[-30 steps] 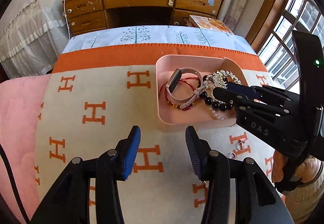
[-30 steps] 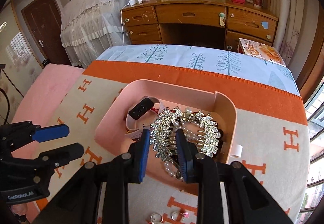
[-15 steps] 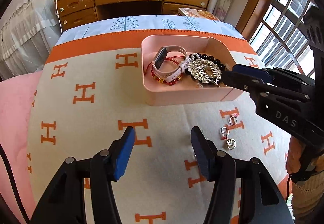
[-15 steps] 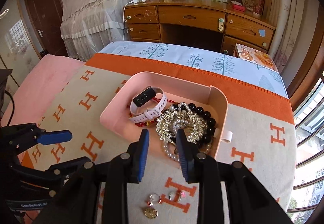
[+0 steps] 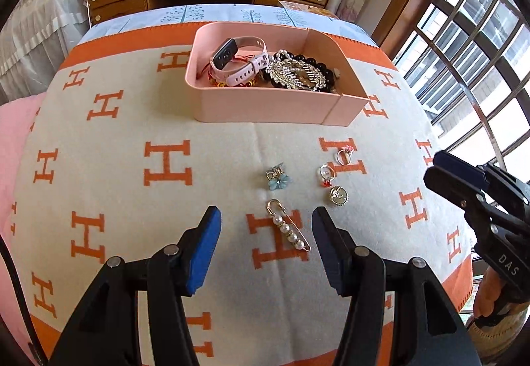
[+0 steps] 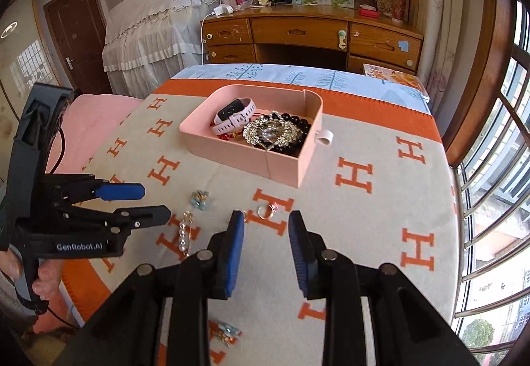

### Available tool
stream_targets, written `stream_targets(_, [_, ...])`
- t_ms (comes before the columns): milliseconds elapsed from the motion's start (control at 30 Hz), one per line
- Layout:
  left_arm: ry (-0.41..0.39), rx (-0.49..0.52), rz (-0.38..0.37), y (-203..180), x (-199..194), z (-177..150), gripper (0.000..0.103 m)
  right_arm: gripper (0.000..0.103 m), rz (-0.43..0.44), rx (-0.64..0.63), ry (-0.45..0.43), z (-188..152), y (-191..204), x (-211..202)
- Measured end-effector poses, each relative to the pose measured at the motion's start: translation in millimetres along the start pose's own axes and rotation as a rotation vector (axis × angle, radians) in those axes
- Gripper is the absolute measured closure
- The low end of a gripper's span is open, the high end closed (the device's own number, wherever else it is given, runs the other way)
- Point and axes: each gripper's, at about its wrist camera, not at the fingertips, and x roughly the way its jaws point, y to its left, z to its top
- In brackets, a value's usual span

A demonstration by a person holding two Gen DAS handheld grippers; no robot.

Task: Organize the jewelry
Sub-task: 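Grasp the pearl brooch pin with the left tool while the right tool approaches the gold coin pendant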

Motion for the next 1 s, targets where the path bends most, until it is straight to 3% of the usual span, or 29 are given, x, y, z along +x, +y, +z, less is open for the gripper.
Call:
stream_targets(300, [0.043, -0.043, 0.008, -14.0, 25.9, -18.4, 0.048, 0.075, -0.018, -0.015, -0.006, -47.6, -7.3, -10.0])
stream_targets(467, [0.01, -0.015, 0.111, -29.3, 33.9, -20.4, 0.049, 0.075, 0.011, -0.018, -0.012, -61.4, -4.4, -6.6])
stream_targets(567, [-0.006, 0.042, 0.213, -41.7, 38.2, -21.3, 0.065, 0.075, 0.041, -0.012, -0.005, -65.1, -4.2, -0.9])
stream_targets(667, [-0.001, 0.083, 0.198, -50.4, 37.2, -21.7, 0.088, 0.075, 0.066, -0.012, 0.009, -65.6, -3.4, 7.2])
stream_targets(767, [-0.004, 0.076, 0.163, -49.6, 36.0, -22.5, 0.097, 0.075, 0.092, -0.009, 0.023, -63.3, -2.4, 15.0])
stream_targets(900, [-0.028, -0.028, 0.047, -27.4, 30.3, -28.0, 0.098, 0.075, 0.117, -0.003, 0.032, -52.1, -1.7, 26.3])
stream_targets(1000, [-0.052, -0.048, 0.039, -17.7, 24.3, -35.8, 0.098, 0.075, 0.121, -0.004, 0.043, -41.8, 0.3, 37.7])
